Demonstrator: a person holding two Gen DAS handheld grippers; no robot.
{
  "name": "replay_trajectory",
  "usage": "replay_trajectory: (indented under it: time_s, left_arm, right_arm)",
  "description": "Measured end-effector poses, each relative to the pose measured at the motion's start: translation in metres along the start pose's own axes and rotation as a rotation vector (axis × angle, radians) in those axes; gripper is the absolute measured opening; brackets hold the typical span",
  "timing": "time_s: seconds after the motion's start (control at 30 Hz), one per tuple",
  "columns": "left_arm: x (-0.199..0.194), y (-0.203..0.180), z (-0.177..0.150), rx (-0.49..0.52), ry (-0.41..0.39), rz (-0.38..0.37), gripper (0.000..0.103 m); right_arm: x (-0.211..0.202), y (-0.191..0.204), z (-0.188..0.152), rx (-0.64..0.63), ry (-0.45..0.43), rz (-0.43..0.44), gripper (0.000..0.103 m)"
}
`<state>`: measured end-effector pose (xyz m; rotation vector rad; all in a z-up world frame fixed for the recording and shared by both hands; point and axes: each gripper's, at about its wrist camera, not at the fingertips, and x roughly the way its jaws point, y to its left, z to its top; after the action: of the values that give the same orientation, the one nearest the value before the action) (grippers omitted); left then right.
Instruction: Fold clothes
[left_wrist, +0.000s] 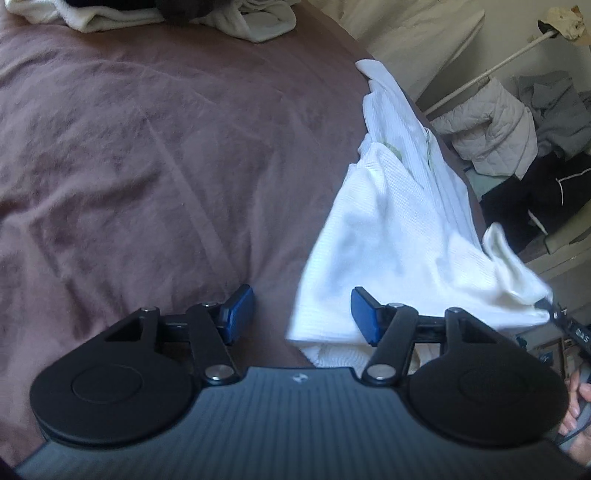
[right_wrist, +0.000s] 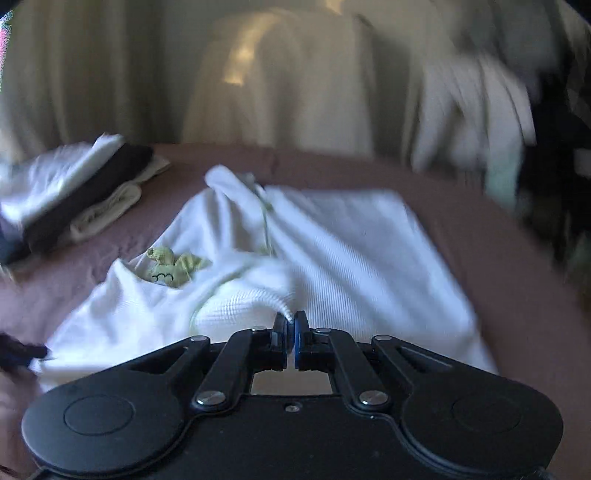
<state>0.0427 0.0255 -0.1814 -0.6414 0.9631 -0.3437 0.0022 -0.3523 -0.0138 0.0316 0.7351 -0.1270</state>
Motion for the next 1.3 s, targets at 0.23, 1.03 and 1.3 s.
replay_trajectory:
  time_s: [0.23, 1.03, 1.3]
  left_arm:
    - [0.0, -0.015, -0.001, 0.085, 0.019, 0.082, 0.059]
    - [0.016, -0.07, -0.017, 0.29, 0.04, 0.225, 0.062]
    - [0.007, -0.063, -0.021, 0.247, 0.045, 0.267, 0.062]
  right_arm:
    - [0.035, -0.039, -0.033, 0.176, 0.306, -0.048, 0.016]
    - [0.074, -0.029, -0.039, -0.021, 0.124, -0.051, 0.003]
    - [0.054, -0.086, -0.049, 0.199, 0.158, -0.245, 0.008]
